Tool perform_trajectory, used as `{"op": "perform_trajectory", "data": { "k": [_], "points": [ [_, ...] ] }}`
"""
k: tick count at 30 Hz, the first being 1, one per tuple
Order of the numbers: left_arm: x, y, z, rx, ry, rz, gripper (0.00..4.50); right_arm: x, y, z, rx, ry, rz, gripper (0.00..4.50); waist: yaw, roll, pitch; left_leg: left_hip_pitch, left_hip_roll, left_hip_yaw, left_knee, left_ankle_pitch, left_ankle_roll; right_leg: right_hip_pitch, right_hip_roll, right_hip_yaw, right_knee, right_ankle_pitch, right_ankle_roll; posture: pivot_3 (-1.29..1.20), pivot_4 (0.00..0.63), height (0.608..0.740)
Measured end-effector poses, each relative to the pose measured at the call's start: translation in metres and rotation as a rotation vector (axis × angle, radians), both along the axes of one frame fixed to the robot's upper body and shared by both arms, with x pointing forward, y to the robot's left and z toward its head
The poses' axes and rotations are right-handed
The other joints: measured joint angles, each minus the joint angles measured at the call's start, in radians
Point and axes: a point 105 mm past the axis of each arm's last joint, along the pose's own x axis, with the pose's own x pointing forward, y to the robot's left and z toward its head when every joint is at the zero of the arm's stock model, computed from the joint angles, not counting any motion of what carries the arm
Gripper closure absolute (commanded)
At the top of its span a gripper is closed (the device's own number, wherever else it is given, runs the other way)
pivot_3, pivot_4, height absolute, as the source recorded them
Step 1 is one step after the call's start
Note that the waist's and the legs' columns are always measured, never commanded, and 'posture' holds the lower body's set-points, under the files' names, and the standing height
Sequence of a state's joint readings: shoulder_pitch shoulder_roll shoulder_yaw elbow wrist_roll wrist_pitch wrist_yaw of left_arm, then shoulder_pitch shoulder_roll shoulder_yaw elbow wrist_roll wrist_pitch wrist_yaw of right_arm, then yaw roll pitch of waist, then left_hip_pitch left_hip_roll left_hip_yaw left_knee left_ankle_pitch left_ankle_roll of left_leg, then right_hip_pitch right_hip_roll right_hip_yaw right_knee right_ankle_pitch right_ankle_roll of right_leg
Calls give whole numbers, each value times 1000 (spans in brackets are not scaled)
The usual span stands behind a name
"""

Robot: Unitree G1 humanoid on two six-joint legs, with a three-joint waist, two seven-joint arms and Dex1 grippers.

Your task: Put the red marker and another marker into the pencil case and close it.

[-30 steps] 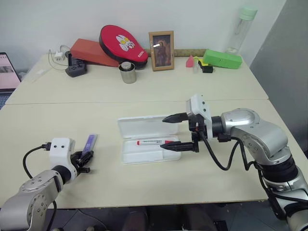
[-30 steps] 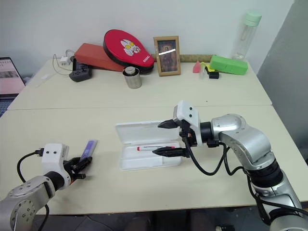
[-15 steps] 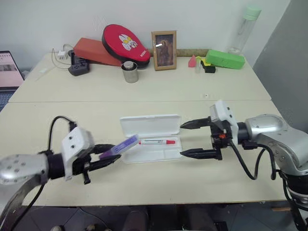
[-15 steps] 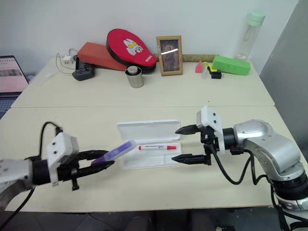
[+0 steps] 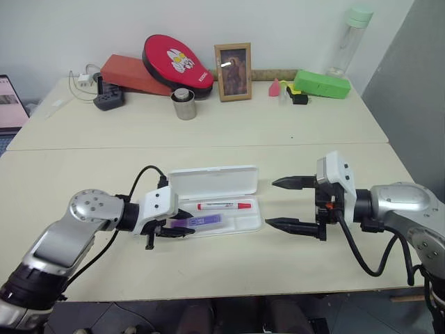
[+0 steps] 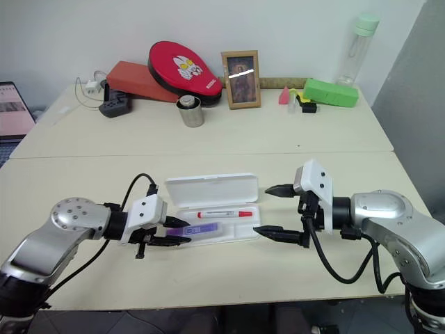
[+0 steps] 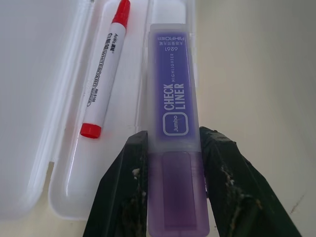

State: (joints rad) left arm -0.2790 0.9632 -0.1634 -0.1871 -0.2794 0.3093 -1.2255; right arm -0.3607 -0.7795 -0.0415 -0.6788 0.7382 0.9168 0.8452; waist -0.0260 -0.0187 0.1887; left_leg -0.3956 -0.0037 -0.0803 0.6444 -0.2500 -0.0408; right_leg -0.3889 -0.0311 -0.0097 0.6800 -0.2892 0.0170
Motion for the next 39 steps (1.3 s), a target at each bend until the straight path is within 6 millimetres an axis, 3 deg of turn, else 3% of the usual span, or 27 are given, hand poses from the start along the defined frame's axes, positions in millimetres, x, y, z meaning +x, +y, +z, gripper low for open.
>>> {"op": "perform_trajectory", "data": {
  "k": [27,29,39],
  "points": [
    [5,-6,-11,-12,61,-22,3282,-6,-5,-1,8,7,-82,0,-2,0,0,0,1,0,1,0,0,0,1,0,0,0,0,0,150,740],
    [5,-7,-11,-12,69,-24,2582,-7,-5,-1,10,10,-79,0,-2,0,0,0,1,0,1,0,0,0,1,0,0,0,0,0,150,740],
    [4,-9,-12,-24,82,-22,741,-7,-5,-1,7,12,-78,0,-2,0,0,0,1,0,1,0,0,0,1,0,1,0,0,0,150,740]
  ]
}}
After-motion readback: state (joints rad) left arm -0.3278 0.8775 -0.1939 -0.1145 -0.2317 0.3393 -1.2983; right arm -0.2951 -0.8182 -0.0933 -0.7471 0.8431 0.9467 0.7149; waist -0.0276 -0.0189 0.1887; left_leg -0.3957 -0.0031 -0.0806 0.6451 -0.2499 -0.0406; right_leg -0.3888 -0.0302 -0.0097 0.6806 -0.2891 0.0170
